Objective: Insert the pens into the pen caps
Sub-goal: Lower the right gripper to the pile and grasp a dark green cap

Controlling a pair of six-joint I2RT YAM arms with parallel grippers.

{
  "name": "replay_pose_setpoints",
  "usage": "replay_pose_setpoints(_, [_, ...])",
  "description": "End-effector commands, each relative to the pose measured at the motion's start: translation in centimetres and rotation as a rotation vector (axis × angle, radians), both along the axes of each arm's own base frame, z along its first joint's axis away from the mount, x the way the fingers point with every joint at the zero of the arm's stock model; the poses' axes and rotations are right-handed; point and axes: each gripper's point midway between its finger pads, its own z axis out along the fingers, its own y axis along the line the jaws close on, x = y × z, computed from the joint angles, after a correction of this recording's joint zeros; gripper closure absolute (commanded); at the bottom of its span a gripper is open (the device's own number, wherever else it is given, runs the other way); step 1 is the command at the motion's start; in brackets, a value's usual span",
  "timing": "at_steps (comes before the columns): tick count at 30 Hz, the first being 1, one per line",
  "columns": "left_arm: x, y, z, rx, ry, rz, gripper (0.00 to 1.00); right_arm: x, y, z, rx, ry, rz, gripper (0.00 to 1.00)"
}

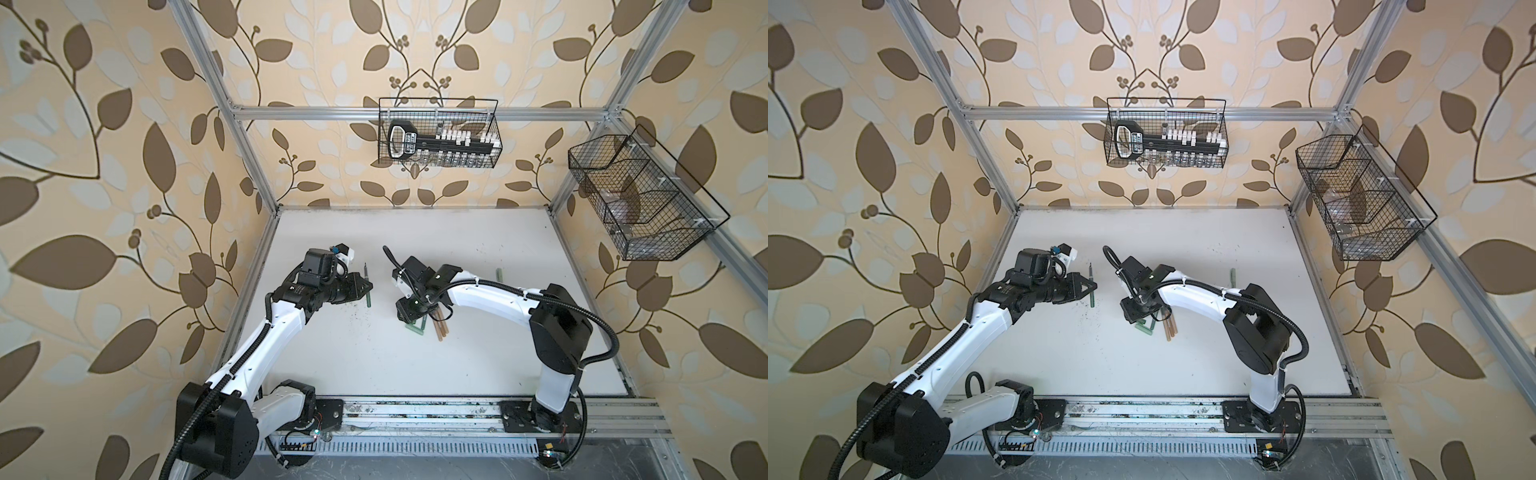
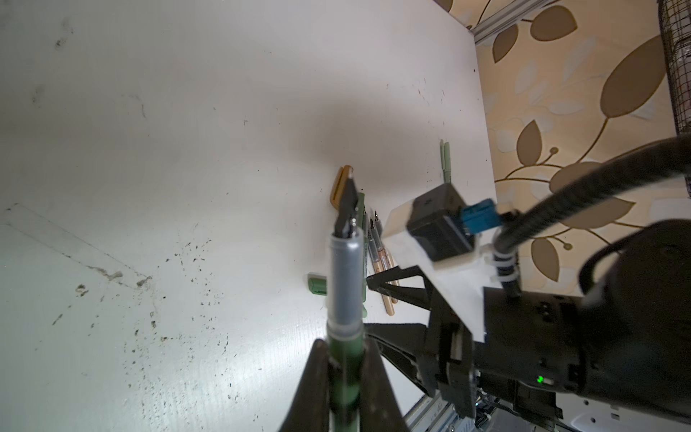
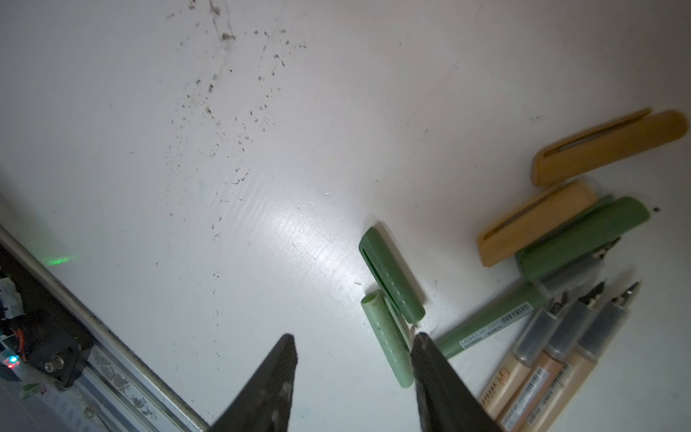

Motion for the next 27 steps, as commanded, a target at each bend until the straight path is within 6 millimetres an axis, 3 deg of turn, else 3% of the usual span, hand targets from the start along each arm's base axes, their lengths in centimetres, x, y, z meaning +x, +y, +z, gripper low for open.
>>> replay_pose_setpoints(1, [0.3,0.5,0.6,-0.005,-0.034,0.024,1.00,-0.1,-0.8,-1.1,-0.092,-0.010,0.046,0.48])
replay_pose_setpoints(15, [1.4,0.4,1.1,-0.020,-0.042,0.029,1.00,0.9,0.2,-3.8,-0.121,0.009,0.084,0.51])
replay_pose_setpoints(27, [2.5,0.4,1.2,-0.037,-0.039,0.028,1.00,1.6,-0.2,-5.6,-0.152,0.033,0.094,0.66])
